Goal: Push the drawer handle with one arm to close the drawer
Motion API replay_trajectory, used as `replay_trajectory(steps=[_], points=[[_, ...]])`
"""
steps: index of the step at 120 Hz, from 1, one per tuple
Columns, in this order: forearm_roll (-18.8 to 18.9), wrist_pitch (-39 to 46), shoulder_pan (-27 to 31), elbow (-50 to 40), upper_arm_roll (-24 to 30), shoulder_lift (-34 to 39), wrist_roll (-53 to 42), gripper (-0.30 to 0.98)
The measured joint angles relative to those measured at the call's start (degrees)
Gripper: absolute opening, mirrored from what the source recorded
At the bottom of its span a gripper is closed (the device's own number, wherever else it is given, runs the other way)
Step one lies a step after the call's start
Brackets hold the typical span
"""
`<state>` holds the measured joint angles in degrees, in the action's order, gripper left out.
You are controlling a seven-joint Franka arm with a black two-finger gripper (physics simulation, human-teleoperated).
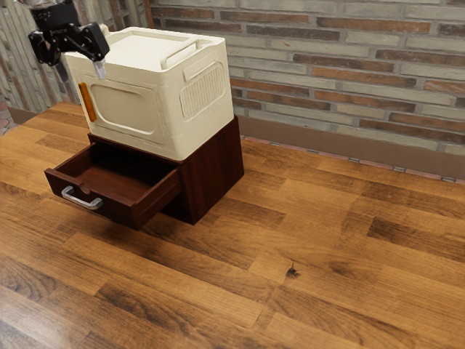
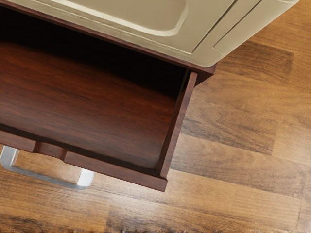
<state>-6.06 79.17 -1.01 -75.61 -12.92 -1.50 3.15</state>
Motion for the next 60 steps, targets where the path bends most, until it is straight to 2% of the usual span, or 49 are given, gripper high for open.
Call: replay_trajectory(steps=[12,16,26,33,47,60], points=[[1.4,0.0,-1.3,-2.8,-1.1,0.1,0.3,0.69],[2.2,0.1,-1.9,-6.7,-1.0,2.7,0.4,0.69],[7.9,4.3,-3.3,-34.6,0.3,27.4,0.7,0.68],[12.3,6.8,-3.2,-45.8,-3.1,35.3,0.8,0.67],[18.7,12.6,-3.1,-55.2,-6.7,36.7,1.1,0.55],[22.0,18.1,-3.0,-59.3,-8.6,35.3,1.2,0.39]])
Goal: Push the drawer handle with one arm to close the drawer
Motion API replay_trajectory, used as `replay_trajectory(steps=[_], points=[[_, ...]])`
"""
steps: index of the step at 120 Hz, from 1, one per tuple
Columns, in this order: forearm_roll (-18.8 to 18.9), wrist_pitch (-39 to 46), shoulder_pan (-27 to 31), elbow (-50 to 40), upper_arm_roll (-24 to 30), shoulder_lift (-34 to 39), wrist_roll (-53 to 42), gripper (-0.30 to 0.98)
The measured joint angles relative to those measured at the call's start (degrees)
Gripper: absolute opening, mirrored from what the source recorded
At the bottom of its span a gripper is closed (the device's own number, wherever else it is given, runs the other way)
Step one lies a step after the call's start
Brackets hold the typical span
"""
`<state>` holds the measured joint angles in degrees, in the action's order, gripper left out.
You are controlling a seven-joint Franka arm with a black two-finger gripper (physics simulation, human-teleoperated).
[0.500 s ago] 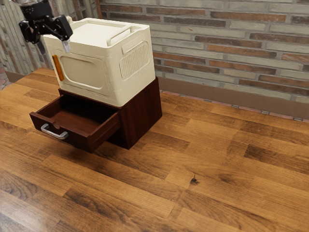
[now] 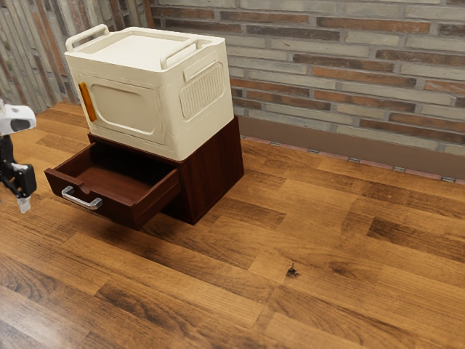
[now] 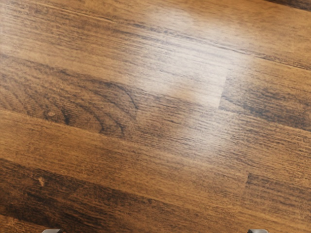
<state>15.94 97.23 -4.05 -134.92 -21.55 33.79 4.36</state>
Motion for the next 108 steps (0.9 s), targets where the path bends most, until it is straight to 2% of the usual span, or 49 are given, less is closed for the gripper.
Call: replay_trajectory(steps=[18,46,84,108], points=[[2.5,6.2,0.0,-2.3,-3.4,-3.2,0.2,0.24],[4.0,16.4,0.0,-2.7,-5.4,-11.0,-0.1,0.14],[-0.4,29.0,0.0,-2.0,-5.4,-19.7,-1.7,0.1],[-4.3,34.0,0.1,2.7,-3.4,-26.8,-3.0,0.06]])
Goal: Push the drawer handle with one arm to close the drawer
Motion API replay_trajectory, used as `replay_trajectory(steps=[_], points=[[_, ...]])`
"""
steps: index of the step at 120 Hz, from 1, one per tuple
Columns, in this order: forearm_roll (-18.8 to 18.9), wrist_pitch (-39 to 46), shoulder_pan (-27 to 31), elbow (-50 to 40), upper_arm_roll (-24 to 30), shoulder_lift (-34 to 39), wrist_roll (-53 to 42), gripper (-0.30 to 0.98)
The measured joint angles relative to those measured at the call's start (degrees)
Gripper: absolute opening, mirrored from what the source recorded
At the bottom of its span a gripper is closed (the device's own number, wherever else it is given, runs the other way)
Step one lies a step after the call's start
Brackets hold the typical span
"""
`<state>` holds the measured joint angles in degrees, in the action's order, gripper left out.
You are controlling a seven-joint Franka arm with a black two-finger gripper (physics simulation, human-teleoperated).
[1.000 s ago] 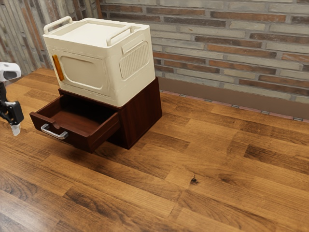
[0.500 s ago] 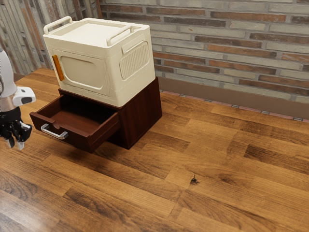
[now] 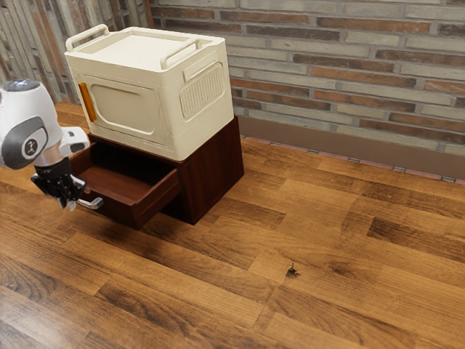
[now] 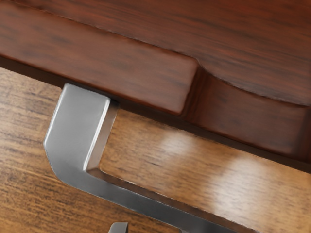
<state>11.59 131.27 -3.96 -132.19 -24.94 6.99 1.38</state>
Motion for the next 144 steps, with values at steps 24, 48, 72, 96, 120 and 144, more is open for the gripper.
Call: replay_trajectory(steps=[24,48,72,96,120,144], points=[[-4.8,3.2,0.3,6.3,2.8,-6.5,-1.6,0.05],[-8.2,6.8,-0.4,9.6,4.0,-10.3,-3.3,0.04],[-11.7,10.0,0.0,13.7,4.9,-14.5,-4.9,0.04],[-14.7,12.1,0.1,17.4,6.2,-17.8,-6.8,0.04],[-16.9,10.1,1.7,5.2,6.8,-5.8,-8.2,0.24],[-17.2,-14.2,3.0,10.8,7.4,10.7,-6.1,0.51]])
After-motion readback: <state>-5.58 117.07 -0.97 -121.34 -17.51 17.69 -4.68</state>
